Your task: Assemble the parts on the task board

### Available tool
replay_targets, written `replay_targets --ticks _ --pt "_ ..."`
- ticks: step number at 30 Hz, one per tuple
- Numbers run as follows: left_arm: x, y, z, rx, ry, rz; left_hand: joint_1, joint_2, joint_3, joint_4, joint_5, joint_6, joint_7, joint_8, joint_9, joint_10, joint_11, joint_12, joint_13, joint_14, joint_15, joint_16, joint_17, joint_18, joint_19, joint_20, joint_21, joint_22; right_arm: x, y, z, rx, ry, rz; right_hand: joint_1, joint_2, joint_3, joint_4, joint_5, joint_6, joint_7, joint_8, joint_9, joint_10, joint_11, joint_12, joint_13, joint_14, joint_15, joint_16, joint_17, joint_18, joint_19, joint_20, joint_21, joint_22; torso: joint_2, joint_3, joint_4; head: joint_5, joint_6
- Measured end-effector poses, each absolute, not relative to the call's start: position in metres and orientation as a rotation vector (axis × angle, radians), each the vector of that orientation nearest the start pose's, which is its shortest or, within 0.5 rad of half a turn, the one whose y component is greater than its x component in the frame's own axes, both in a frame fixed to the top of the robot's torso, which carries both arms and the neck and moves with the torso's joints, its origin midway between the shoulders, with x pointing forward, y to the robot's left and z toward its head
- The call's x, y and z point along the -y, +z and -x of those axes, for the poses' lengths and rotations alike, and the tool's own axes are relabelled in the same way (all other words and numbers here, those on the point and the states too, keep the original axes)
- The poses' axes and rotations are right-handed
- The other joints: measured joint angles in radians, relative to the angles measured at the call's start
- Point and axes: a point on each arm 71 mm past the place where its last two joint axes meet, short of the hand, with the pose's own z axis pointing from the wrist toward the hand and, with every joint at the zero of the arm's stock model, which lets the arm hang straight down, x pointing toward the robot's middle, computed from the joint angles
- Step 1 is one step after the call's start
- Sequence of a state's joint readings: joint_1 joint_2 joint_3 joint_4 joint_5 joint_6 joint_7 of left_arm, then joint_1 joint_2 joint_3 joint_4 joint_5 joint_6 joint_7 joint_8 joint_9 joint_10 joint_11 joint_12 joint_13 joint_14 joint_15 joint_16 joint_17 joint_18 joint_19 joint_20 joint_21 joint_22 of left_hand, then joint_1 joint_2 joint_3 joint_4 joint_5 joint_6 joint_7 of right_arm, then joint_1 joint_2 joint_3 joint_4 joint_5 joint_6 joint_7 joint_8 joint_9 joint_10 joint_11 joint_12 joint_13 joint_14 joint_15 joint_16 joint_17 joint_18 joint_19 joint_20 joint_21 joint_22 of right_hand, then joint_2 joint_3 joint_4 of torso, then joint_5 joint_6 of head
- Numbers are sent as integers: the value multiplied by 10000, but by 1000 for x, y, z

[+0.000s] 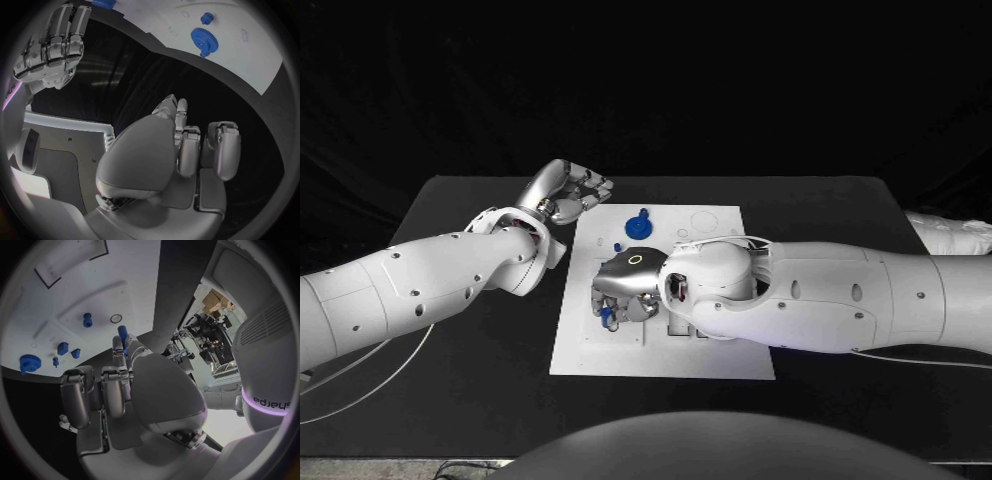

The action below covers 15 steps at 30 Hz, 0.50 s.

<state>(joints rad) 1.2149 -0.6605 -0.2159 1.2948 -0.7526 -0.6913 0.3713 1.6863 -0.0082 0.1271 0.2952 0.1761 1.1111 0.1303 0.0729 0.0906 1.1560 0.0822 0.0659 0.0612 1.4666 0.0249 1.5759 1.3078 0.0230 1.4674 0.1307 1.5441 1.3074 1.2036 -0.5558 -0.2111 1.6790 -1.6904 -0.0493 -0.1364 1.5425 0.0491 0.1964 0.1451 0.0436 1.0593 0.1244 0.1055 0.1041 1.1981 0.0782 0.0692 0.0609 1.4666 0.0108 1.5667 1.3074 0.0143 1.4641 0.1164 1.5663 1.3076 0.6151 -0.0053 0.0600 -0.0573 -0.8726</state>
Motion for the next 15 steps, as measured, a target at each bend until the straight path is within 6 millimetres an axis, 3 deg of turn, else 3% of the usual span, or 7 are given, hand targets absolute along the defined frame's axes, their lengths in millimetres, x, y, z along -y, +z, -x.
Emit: replay_targets --ticks 15 --pt "-185 -221 -506 -13937 -10119 2928 0 0 0 0 0 0 0 0 0 0 0 0 0 0 0 0 0 0 0 0 0 0 22 -241 -383 -18261 8273 8703 42 -42 56 -2 28 -2 33 28 2 1 1 -1 -4 0 0 0 0 1 0 0 0 -1 -7 0 -7 -39 0"
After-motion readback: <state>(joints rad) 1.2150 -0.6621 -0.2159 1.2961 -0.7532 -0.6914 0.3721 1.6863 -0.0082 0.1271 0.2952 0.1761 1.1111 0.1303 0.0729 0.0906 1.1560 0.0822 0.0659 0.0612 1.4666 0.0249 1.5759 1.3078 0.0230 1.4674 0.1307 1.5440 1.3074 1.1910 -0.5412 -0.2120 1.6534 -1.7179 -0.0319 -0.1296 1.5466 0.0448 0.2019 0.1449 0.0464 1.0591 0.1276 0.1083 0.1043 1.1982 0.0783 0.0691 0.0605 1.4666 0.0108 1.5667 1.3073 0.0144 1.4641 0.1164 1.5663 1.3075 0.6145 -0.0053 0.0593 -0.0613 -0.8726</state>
